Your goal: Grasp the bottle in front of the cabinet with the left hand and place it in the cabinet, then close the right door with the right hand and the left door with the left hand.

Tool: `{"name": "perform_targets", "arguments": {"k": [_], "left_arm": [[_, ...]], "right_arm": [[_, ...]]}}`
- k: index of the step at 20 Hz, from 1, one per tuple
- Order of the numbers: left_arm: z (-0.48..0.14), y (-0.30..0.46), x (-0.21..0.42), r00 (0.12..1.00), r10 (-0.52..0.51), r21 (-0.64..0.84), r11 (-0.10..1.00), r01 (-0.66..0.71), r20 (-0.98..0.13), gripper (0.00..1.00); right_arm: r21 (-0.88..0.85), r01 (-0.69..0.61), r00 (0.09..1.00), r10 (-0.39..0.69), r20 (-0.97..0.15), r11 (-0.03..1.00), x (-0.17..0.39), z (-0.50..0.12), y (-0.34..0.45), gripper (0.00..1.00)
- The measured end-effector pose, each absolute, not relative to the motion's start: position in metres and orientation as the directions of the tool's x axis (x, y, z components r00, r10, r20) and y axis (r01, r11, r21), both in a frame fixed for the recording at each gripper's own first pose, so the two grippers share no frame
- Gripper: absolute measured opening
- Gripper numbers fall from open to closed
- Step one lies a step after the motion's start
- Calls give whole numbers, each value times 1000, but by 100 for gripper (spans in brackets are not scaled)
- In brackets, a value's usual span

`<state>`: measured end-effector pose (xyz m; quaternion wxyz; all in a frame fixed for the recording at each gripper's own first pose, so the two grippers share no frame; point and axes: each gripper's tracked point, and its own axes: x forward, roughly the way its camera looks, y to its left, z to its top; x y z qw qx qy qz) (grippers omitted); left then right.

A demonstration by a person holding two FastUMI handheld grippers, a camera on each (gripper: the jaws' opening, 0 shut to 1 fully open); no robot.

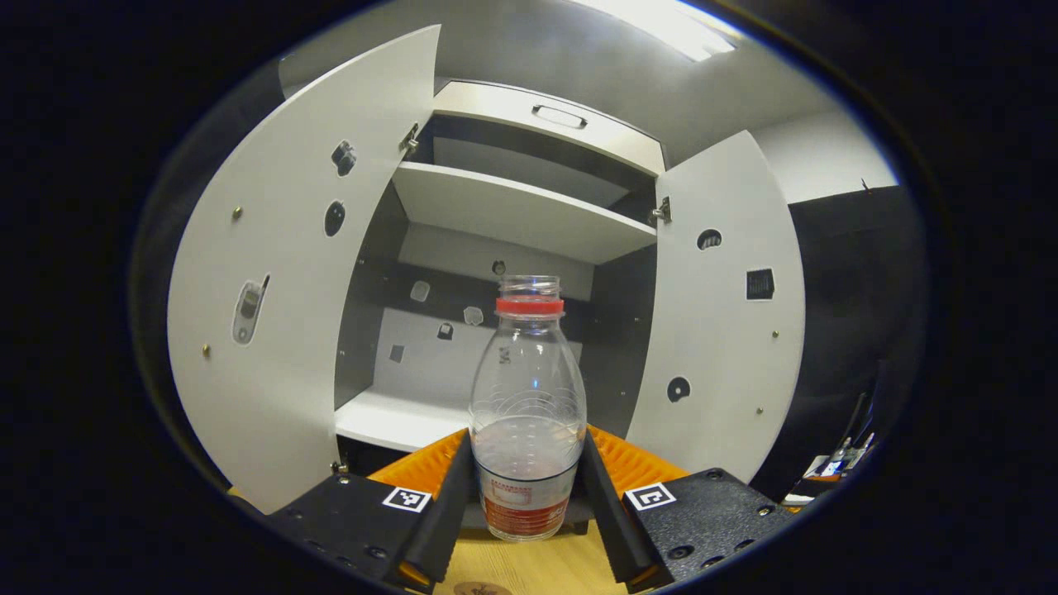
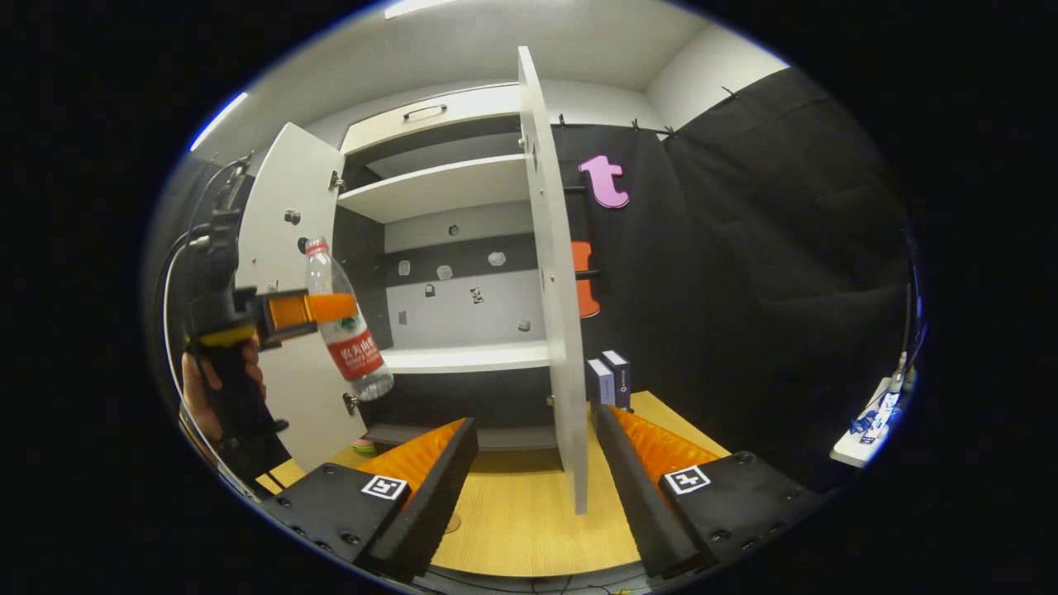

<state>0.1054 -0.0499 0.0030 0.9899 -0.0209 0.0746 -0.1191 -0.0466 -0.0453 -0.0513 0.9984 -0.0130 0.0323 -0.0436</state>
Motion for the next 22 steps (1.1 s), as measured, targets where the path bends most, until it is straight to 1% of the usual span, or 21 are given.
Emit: {"name": "perform_targets", "arguments": {"k": [3,6,8,13,18,22], "left_arm": [[18,-57,151,961,-247,-13,969,247,-128,72],[22,-59,206,964,-236,-4,972,237,-123,71],[11,-64,246,957,-244,-9,969,246,-155,71],[-39,-71,326,937,-240,50,964,261,-255,72],[-97,-79,362,911,-220,14,971,240,-348,72],[-115,-79,371,907,-191,20,977,214,-375,72]], "right_arm": [[-6,115,991,-115,-69,993,-51,-55,-48,97],[3,151,986,-151,-68,988,-51,-61,-52,97],[3,193,979,-193,-68,981,-51,-65,-57,97],[48,262,965,-260,-39,964,-49,-59,-61,97],[70,314,949,-312,-39,947,-50,-61,-73,97],[48,339,940,-338,-41,939,-55,-60,-84,97]]}}
